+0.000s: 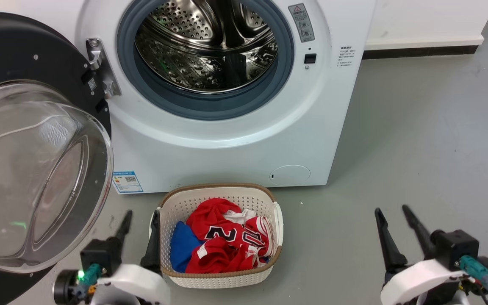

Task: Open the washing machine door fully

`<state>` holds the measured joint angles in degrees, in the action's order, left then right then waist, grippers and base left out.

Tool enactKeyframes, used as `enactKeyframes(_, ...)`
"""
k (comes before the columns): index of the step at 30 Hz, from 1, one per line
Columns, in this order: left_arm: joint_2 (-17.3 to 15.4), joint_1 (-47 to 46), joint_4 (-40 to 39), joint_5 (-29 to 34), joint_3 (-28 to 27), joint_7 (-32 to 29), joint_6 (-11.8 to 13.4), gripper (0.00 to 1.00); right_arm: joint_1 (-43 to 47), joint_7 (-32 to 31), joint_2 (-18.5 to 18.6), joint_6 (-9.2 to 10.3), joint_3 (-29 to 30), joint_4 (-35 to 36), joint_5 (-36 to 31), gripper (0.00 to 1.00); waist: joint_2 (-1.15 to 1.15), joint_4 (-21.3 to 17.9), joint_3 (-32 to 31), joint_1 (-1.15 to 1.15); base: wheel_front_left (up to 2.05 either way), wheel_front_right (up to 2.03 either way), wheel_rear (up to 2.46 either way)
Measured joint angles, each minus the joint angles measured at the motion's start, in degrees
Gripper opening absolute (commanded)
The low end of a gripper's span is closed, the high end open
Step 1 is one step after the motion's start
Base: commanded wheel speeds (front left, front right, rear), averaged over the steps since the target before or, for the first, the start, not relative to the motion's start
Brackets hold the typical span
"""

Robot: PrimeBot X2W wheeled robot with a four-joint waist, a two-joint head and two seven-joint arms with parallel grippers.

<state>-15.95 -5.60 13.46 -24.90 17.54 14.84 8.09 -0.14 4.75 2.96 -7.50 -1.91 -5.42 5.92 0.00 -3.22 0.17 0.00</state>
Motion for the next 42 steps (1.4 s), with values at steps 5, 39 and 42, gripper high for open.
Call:
enactKeyframes(5, 1.0, 2.3, 2.1, -0.5, 0.7, -0.4, 0.0, 0.00, 1.6, -0.1, 0.0, 0.00, -0.2, -2.4, 0.5, 0.00, 0.00, 0.0, 0.0, 0.00, 0.00, 0.00, 0.00)
enactKeyframes(39, 5.8, 1.8, 1.8, -27.3, -9.0, -8.7, -6.2, 0.00, -0.4, -3.4, 0.7, 0.00, 1.7, -4.9, 35.9, 0.00, 0.00, 0.9, 0.0, 0.00, 0.00, 0.00, 0.00)
enactKeyframes(42, 6.1, 1.8, 1.8, -29.1, -9.7, -9.2, -6.6, 0.00, -0.8, -3.8, 0.7, 0.00, 1.9, -5.0, 38.6, 0.00, 0.00, 1.0, 0.0, 0.00, 0.00, 0.00, 0.00)
